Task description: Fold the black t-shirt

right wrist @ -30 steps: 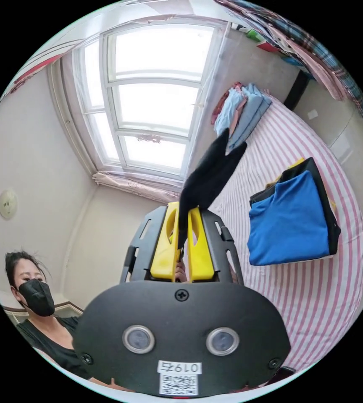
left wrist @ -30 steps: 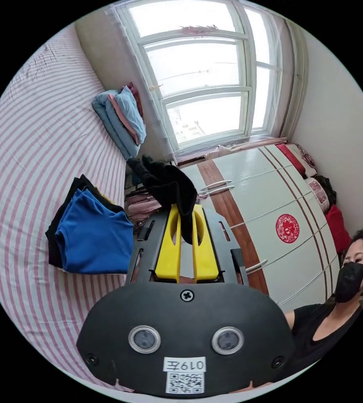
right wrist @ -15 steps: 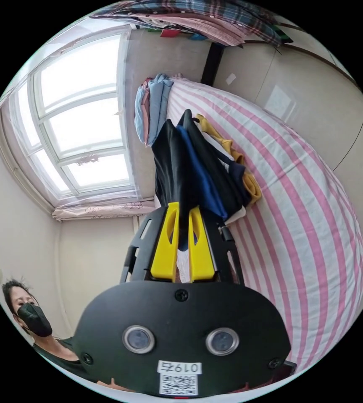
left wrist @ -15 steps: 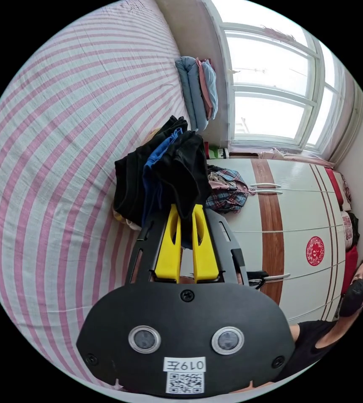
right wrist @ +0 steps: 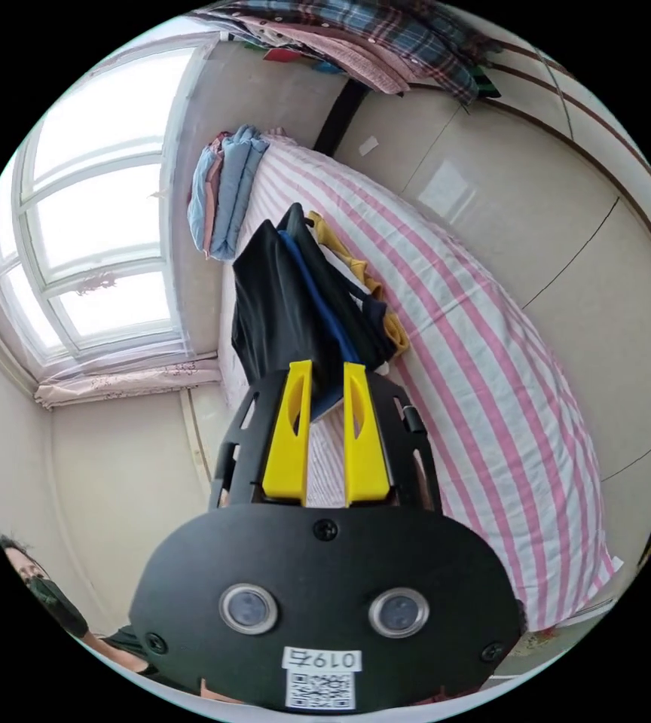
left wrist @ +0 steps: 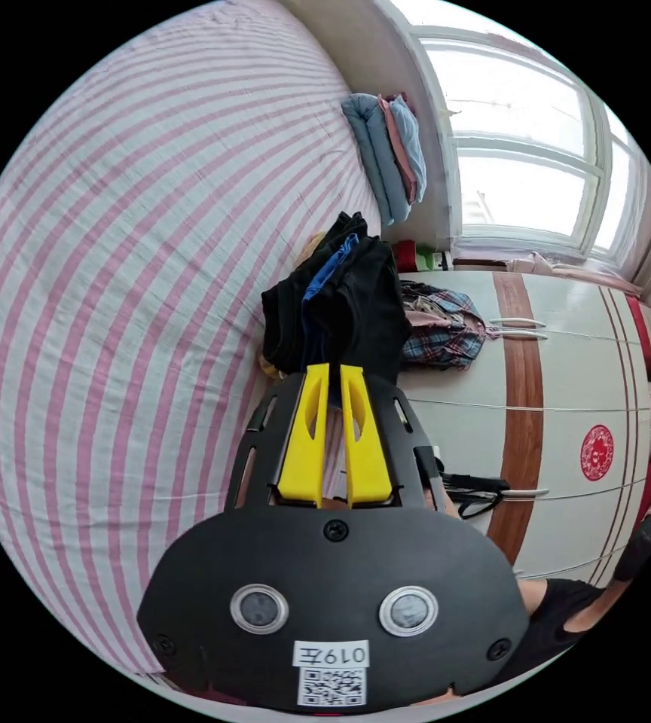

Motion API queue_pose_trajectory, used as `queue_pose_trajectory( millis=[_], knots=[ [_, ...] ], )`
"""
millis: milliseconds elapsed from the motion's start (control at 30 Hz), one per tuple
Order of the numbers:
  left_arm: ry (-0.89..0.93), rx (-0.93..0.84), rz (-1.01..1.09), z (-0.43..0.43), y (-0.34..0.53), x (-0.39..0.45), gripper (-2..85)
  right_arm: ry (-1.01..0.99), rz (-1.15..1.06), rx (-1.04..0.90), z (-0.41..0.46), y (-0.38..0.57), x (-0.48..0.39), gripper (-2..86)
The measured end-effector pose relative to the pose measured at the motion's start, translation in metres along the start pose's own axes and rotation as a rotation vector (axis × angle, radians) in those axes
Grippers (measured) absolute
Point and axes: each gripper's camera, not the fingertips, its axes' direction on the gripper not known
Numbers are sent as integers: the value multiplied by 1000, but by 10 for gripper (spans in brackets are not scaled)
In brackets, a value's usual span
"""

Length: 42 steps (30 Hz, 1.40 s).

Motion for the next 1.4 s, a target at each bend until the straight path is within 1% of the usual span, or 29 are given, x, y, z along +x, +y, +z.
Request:
queue_pose_trajectory(
  millis=[67,100,167,200,233,267,367,433,567,600,700,733,767,833,867,900,933,967,1000,1033,1067,1100,1133,1200,1233,1300,1333,1367,1400],
  knots=[
    [-88,61,118,-13,5,33,14,63,-55,66,-13,10,-10,51],
    [-92,67,148,-12,5,42,14,93,-111,98,-19,15,-19,46],
    [-99,25,270,5,-1,74,13,123,-192,110,-17,20,-33,48],
    [-110,15,295,10,-3,82,12,148,-244,98,-11,23,-42,50],
    [-140,9,338,21,-6,95,12,120,-320,89,-5,27,-52,34],
    [-163,2,368,33,-8,105,12,112,-350,80,-1,30,-56,25],
    [-222,-33,369,54,-13,113,12,202,-486,-5,26,47,-79,2],
    [-271,-35,345,57,-12,112,11,372,-539,-64,50,60,-82,-7],
    [-274,-36,294,51,2,110,11,397,-560,-68,63,81,-81,-9],
    [-284,-36,295,49,5,112,10,427,-597,-62,66,92,-86,-9],
    [-329,-28,310,38,22,128,10,610,-756,-70,81,132,-101,-9],
    [-333,-14,320,29,32,139,10,657,-806,-27,76,152,-111,-9],
    [-340,27,367,13,47,157,10,652,-836,0,71,165,-117,-9],
    [-362,72,469,-14,82,191,10,601,-955,58,45,228,-142,-8],
    [-416,70,554,-31,116,217,10,600,-996,70,38,249,-147,-8],
    [-446,68,606,-40,136,231,9,619,-1072,95,25,295,-157,-7],
    [-500,50,728,-56,183,257,8,670,-1144,119,15,345,-163,-7],
    [-588,3,832,-68,233,280,8,694,-1184,126,11,370,-165,-7],
    [-644,-25,873,-72,258,289,8,729,-1247,120,6,417,-166,-7],
    [-743,-67,921,-83,310,303,7,788,-1241,105,3,454,-163,-7],
    [-807,-112,913,-95,356,312,7,824,-1202,102,2,469,-161,-7],
    [-824,-141,901,-100,376,315,6,854,-1092,107,-2,492,-156,-7],
    [-846,-182,859,-110,412,320,6,825,-980,96,-7,511,-152,-7],
    [-819,-201,770,-128,456,323,6,730,-860,51,-12,537,-145,-7],
    [-734,-227,738,-138,479,324,6,701,-862,10,-9,555,-142,-7],
    [-704,-262,728,-149,496,327,6,752,-951,24,-2,582,-141,-8],
    [-691,-249,726,-159,500,330,6,772,-1021,43,1,598,-140,-8],
    [-643,-219,693,-173,502,331,6,775,-1042,52,1,605,-140,-9],
    [-609,-207,672,-181,504,331,5,739,-1061,62,0,617,-138,-9]
  ],
)
